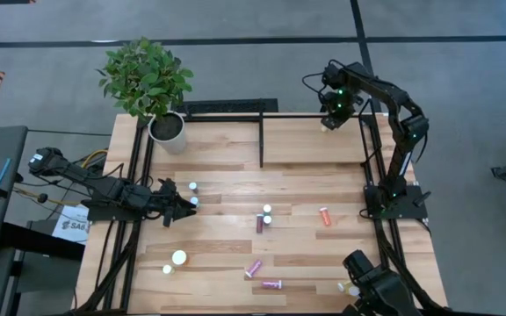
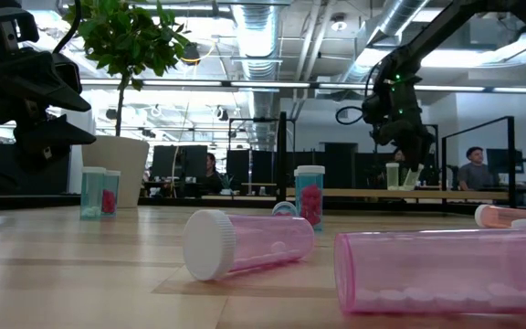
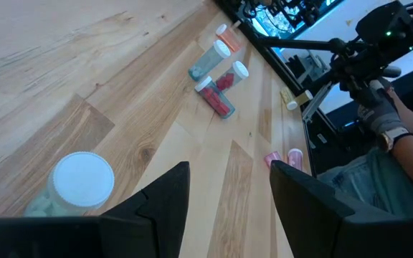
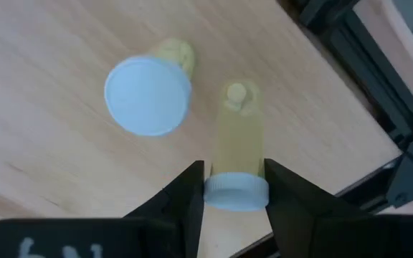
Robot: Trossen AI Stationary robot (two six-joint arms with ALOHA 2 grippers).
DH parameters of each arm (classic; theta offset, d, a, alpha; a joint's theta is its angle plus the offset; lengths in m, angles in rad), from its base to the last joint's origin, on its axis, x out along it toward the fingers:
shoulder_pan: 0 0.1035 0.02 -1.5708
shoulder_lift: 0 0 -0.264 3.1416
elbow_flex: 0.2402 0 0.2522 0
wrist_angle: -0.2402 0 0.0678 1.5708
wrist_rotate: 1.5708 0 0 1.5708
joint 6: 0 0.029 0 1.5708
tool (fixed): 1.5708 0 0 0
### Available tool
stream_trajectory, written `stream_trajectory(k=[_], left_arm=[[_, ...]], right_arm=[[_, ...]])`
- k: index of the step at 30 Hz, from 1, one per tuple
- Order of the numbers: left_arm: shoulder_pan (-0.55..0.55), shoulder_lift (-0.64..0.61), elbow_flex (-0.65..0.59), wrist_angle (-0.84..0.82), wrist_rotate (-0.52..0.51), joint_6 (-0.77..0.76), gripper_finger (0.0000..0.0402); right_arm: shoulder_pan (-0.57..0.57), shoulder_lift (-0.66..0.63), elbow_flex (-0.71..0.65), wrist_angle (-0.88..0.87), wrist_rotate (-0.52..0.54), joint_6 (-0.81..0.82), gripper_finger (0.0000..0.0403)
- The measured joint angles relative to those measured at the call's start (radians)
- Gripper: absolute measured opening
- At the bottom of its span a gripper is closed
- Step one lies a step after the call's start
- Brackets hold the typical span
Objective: Pick and place medicine bottles onto shelf by color
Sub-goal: Put the yellow pill bottle on the shelf, then move the top orange pill bottle to the center of the table
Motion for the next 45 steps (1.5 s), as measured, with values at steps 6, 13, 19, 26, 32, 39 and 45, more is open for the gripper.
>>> stream_trajectory(k=[6,13,19,26,32,39,45], left_arm=[[0.000,0.000,0.000,0.000,0.000,0.000,0.0180],[0.000,0.000,0.000,0.000,0.000,0.000,0.0180],[0.000,0.000,0.000,0.000,0.000,0.000,0.0180],[0.000,0.000,0.000,0.000,0.000,0.000,0.0180],[0.000,0.000,0.000,0.000,0.000,0.000,0.0180],[0.000,0.000,0.000,0.000,0.000,0.000,0.0180],[0.000,0.000,0.000,0.000,0.000,0.000,0.0180]], right_arm=[[0.005,-0.001,0.063,-0.068,0.047,0.061,0.0152],[0.038,-0.001,0.074,-0.098,0.105,0.073,0.0152],[0.032,0.000,0.073,-0.103,0.105,0.071,0.0153],[0.034,0.000,0.070,-0.092,0.101,0.070,0.0155],[0.034,0.000,0.070,-0.067,0.101,0.037,0.0157],[0.034,0.000,0.070,-0.073,0.101,-0.028,0.0172],[0.035,0.000,0.070,-0.083,0.102,-0.033,0.0175]])
